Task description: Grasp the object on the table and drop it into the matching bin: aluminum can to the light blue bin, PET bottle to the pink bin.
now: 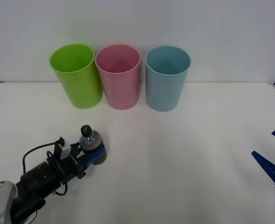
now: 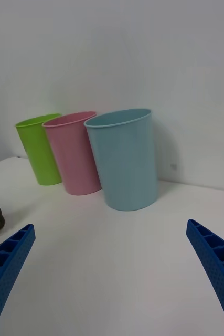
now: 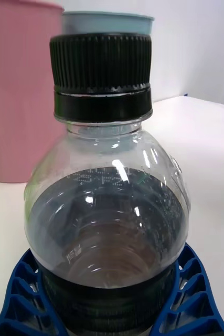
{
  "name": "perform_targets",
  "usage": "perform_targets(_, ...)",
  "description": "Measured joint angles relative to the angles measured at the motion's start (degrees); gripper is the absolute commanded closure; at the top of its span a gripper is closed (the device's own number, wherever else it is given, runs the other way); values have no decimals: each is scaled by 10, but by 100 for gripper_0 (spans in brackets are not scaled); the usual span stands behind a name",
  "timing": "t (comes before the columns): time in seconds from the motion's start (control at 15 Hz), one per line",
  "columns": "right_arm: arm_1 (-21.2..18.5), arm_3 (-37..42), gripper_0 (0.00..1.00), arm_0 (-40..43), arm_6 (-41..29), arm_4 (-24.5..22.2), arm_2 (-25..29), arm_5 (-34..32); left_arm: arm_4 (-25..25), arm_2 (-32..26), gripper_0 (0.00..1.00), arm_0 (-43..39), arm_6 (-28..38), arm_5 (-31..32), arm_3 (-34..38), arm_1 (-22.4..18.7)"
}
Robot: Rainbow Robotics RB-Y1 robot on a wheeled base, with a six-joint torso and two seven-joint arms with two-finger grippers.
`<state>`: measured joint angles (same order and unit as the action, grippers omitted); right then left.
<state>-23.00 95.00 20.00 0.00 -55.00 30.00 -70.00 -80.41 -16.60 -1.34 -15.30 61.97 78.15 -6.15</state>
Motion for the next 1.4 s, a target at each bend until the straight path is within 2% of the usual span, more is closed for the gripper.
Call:
perform_targets(0.2, 0, 0, 0, 0, 0, 0, 0, 0, 12, 0, 100, -6, 38, 3, 37, -10)
perform_targets(0.73, 0, 0, 0, 0, 0, 0, 0, 0, 12, 14, 100, -35, 247, 6, 235, -16)
perform_targets(0.93, 0, 0, 0, 0, 0, 0, 0, 0, 12, 40, 100, -22, 318, -26, 295, -16)
perform_targets(1.13, 0, 0, 0, 0, 0, 0, 0, 0, 0, 49, 100, 26, 373, -66, 306, -16)
perform_targets(1.4, 0, 0, 0, 0, 0, 0, 0, 0, -73, 31, 100, 108, 492, -95, 295, -16)
